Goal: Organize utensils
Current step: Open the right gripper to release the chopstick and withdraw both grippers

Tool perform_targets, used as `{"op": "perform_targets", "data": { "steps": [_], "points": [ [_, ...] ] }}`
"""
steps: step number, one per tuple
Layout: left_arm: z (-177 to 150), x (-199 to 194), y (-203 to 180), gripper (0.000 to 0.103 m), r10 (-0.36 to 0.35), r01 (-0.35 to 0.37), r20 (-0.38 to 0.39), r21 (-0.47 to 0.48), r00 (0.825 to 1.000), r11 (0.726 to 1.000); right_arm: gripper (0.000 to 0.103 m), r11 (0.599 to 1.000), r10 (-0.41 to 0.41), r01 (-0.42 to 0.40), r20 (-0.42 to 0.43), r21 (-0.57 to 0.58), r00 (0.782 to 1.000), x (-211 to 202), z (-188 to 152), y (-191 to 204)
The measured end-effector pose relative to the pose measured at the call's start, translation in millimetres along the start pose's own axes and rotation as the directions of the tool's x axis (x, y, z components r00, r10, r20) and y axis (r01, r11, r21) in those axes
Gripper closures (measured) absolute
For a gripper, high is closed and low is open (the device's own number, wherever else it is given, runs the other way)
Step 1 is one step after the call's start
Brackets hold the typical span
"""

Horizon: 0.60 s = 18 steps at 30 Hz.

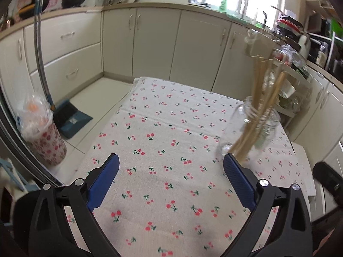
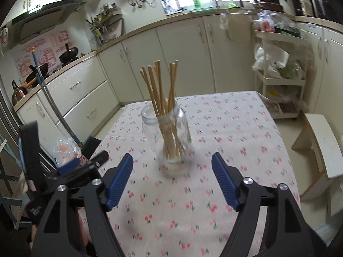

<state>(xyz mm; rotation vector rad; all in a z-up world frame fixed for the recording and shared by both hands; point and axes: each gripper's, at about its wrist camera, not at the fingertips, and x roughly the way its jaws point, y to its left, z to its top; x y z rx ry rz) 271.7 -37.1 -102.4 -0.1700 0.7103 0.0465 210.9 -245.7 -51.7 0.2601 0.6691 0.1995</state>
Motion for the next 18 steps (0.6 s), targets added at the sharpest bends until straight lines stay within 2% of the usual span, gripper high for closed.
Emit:
{"op": "perform_targets", "data": {
  "steps": [5,10,18],
  "points": [
    [1,-32,-6,0.008,-0.014,0.014,-0.006,0.042,1.000,0.999,0.019,0.999,-0.032,0.033,-0.026,0.024,0.999,-23,-17,4],
    [3,-68,-6,0.008,-0.026,0.030,-0.049,0.083,0.998,0.996,0.012,0.997,-0.059,0.061,-0.060,0.039,0.996,-51,-32,14],
    [9,-153,-4,0.008,-0.049,0.052,-0.028,0.146,0.998,0.988,0.007,0.994,-0.097,0.098,-0.018,0.042,0.995,-120,-37,45]
  ]
}}
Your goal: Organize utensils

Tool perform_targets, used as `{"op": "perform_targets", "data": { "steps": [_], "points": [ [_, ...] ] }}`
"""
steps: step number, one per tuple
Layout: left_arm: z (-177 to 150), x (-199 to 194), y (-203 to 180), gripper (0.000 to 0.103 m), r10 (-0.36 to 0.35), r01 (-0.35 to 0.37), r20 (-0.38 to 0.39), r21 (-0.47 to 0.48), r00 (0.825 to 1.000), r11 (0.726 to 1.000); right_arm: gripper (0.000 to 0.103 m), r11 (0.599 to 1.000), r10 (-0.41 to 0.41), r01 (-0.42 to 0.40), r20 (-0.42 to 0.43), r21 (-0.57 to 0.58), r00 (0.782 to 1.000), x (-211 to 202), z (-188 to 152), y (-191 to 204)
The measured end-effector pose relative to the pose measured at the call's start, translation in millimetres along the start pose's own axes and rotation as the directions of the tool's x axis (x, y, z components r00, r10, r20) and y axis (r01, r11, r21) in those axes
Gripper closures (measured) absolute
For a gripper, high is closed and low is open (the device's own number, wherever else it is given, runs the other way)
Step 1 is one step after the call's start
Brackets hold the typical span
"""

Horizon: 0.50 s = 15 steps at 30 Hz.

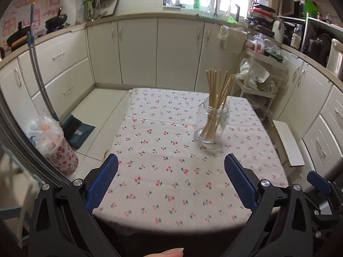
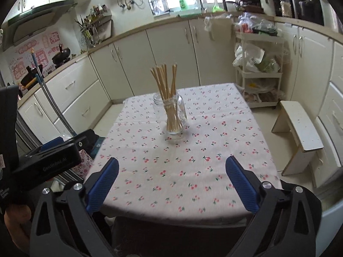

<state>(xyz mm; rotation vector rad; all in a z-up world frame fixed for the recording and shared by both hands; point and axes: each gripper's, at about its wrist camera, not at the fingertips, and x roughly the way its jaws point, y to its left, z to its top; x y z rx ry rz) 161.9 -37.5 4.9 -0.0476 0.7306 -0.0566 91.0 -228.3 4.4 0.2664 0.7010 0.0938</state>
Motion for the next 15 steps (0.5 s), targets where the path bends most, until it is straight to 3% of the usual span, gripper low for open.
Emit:
{"op": "perform_targets", "data": {
  "steps": [7,15],
  "points": [
    [-23,-81,4,0.008,0.026,-0.027,0.049,0.012,0.998,1.000,0.007,1.000,-0.007,0.008,-0.031,0.024,0.999,-63,-30,25],
    [-52,-142,22,0.008,0.048,-0.047,0.048,-0.025,0.998,0.999,0.007,0.998,0.009,-0.011,0.035,0.058,0.999,-117,-56,35]
  ]
}}
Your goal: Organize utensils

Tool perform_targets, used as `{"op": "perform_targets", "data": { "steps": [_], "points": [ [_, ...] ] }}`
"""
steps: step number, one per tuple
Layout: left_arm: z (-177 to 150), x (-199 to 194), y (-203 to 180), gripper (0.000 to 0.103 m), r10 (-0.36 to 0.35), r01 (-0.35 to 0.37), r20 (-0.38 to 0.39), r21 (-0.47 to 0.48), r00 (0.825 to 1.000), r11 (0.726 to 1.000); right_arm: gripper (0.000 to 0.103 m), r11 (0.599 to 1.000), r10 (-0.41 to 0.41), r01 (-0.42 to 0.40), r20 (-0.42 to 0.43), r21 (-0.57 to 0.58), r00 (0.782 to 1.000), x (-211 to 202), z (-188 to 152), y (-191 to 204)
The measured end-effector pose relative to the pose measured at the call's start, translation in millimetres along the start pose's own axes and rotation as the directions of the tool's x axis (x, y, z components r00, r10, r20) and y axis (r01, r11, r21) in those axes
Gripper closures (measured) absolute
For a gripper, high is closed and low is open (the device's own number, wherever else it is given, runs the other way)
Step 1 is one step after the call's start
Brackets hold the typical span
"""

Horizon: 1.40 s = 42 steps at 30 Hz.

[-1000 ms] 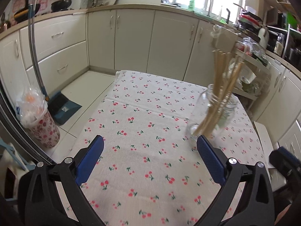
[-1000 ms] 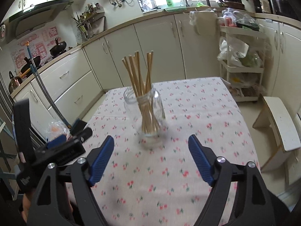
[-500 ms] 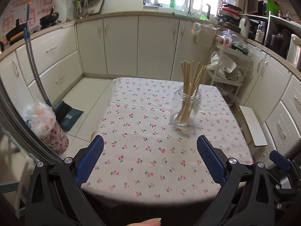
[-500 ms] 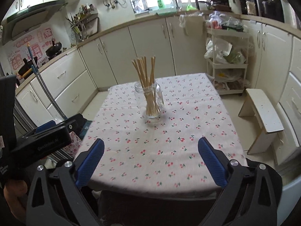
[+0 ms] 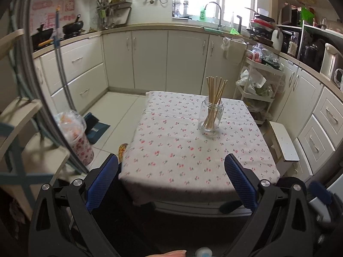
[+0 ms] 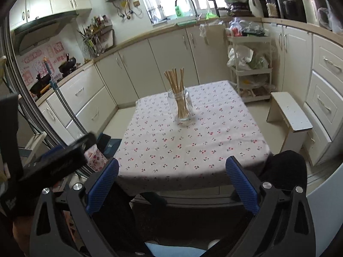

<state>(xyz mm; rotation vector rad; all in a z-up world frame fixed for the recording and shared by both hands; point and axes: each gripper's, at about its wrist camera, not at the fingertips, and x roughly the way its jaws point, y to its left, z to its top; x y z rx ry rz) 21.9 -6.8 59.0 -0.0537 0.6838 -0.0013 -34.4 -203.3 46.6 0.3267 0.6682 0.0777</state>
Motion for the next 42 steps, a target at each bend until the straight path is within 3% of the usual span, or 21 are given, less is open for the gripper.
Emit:
{"op": "perform_targets", "data": {
  "steps": [7,23,31,42],
  "points": [
    [-14,-32,8,0.008,-0.009,0.010,-0.015,0.029,1.000,1.000,0.007,0.999,0.009,-0.010,-0.003,-0.033,1.000,-10,-3,11],
    [-6,-46,17,0.008,-0.042,0.042,0.027,-0.014,0.999,0.999,0.007,0.998,0.015,-0.013,0.018,-0.069,1.000,-18,-2,20],
    [-8,-48,22,0.008,0.011,-0.011,0.030,0.004,0.999,1.000,0.007,0.997,0.015,-0.014,0.017,-0.071,1.000,-20,-2,20],
    [-10,-47,20,0.008,0.032,-0.032,0.018,0.002,0.999,0.999,0.007,0.997,0.018,-0.017,0.014,-0.070,1.000,-21,-4,23]
  ]
}}
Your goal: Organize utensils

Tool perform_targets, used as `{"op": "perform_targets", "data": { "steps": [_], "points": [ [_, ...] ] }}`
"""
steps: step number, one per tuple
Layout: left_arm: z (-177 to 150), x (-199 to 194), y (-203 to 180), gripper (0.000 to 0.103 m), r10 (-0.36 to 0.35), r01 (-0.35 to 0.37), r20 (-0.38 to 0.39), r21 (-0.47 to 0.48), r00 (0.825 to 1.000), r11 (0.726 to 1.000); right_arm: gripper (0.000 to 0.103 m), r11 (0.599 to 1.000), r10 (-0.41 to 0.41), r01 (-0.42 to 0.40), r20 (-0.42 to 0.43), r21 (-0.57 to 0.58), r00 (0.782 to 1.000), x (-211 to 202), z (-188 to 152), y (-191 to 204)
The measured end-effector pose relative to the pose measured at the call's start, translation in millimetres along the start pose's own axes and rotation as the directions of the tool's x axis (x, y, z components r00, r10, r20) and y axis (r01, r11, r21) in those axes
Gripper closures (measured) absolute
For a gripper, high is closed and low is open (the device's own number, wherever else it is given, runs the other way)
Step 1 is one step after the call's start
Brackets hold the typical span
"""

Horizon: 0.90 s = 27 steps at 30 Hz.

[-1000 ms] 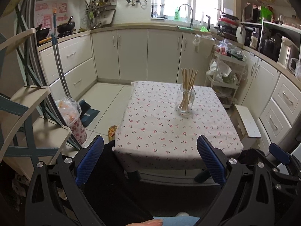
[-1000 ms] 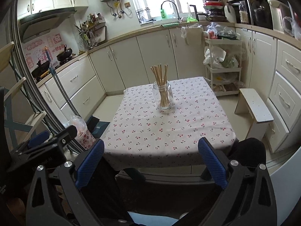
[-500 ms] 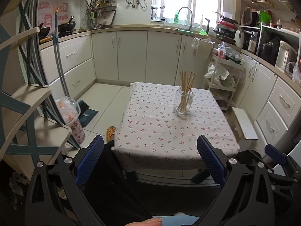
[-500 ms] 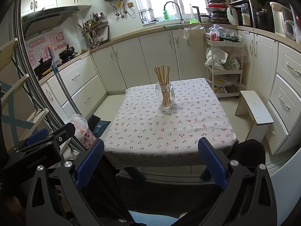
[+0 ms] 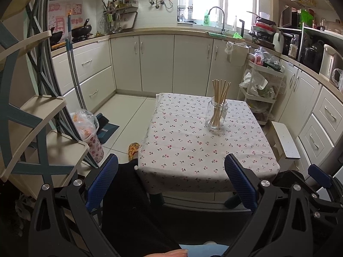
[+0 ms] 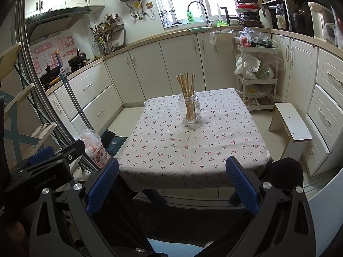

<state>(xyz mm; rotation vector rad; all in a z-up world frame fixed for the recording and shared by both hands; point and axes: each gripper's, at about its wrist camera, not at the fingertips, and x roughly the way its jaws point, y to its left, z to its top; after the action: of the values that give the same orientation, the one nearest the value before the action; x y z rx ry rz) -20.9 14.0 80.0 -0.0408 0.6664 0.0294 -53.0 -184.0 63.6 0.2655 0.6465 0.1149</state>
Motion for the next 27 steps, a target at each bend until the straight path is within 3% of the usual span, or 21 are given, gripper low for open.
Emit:
{"op": "perform_targets", "data": {
  "steps": [27],
  "points": [
    [-1.0,0.1,1.6,0.008,-0.004,0.004,0.000,-0.006,1.000,1.000,0.007,1.000,0.001,-0.001,0.001,-0.001,1.000,-0.1,-1.2,1.8]
  ]
}}
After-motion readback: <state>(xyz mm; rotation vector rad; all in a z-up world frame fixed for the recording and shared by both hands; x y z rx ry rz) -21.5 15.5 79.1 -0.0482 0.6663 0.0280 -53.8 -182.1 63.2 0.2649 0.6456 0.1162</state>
